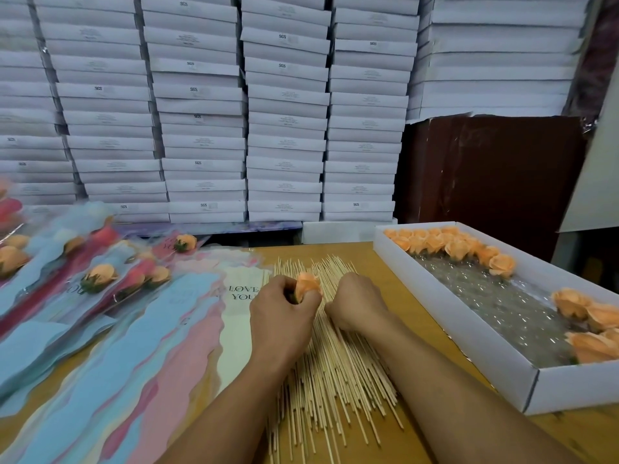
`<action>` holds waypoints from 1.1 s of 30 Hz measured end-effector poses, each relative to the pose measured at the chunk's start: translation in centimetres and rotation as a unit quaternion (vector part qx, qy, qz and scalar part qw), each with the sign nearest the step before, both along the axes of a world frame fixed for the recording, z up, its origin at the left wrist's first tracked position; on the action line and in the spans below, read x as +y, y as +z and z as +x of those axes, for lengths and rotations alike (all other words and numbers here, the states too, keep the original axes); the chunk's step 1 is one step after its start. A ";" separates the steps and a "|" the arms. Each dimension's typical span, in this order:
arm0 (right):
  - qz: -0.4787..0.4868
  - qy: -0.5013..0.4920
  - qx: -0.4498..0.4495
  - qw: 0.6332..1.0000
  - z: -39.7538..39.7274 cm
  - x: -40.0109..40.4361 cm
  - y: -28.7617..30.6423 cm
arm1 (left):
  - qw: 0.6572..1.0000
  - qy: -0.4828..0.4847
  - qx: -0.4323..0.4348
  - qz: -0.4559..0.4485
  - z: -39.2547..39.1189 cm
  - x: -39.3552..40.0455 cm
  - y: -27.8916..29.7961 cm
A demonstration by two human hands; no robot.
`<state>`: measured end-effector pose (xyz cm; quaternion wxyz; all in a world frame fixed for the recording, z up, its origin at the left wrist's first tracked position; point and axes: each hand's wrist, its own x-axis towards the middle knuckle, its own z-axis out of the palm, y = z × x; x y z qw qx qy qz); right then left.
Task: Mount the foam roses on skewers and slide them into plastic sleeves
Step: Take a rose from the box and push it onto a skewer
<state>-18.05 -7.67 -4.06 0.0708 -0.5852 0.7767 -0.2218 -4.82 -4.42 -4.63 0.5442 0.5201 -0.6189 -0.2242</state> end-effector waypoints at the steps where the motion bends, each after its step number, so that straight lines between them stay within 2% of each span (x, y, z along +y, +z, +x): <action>1: 0.000 -0.003 -0.011 1.000 -0.1 -0.1 0.0 | 1.000 0.000 0.000 -0.001 0.0 0.0 0.0; 7: -0.006 0.003 -0.074 0.997 -0.2 0.1 -0.1 | 1.000 0.004 -0.001 0.003 0.0 -0.1 0.0; 11: -0.012 0.007 -0.170 0.985 -0.8 0.4 0.6 | 1.000 0.003 0.003 0.004 0.1 -0.2 0.1; 14: -0.025 0.033 -0.291 0.956 -1.1 0.9 1.1 | 0.999 -0.012 0.029 0.007 0.2 -0.3 0.2; 17: -0.014 0.050 -0.417 0.907 -1.0 1.5 1.7 | 0.996 -0.027 0.081 0.035 0.5 -0.5 0.6; 20: 0.032 0.066 -0.465 0.882 -0.9 1.9 2.1 | 0.985 -0.039 0.151 0.073 0.6 -0.7 0.9; 24: 0.059 0.110 -0.487 0.864 -0.7 2.8 2.5 | 0.946 -0.079 0.285 0.130 0.8 -0.9 1.2; 28: 0.062 0.154 -0.455 0.875 -0.4 4.0 2.9 | 0.892 -0.113 0.403 0.171 1.0 -1.1 1.6; 30: 0.047 0.183 -0.442 0.877 0.0 4.5 3.0 | 0.862 -0.124 0.453 0.192 1.2 -1.1 1.9; 33: 0.029 0.215 -0.468 0.857 0.7 5.3 3.3 | 0.800 -0.150 0.537 0.222 1.7 -1.4 2.2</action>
